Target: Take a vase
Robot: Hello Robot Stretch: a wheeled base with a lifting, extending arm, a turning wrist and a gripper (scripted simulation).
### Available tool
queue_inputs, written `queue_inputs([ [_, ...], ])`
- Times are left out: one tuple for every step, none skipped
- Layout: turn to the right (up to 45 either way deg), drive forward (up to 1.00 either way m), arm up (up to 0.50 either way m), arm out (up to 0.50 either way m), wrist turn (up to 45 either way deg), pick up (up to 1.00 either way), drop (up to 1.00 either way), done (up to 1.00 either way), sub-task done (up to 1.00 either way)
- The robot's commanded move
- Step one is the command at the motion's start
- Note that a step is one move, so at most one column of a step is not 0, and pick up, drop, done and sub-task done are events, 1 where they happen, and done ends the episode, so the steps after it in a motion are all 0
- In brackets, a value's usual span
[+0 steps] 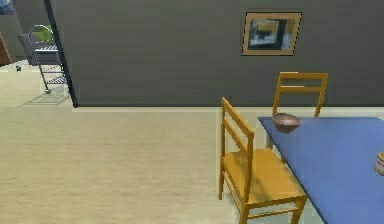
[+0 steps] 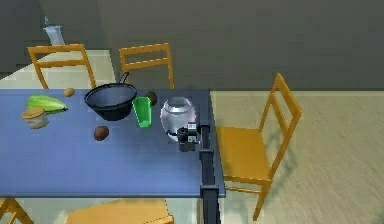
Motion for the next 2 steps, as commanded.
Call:
queue_inputs([
  [0.0, 0.0, 0.1, 0.0, 0.0, 0.0, 0.0, 0.0, 0.0],
  [0.0, 0.0, 0.0, 0.0, 0.0, 0.0, 0.0, 1.0, 0.0],
])
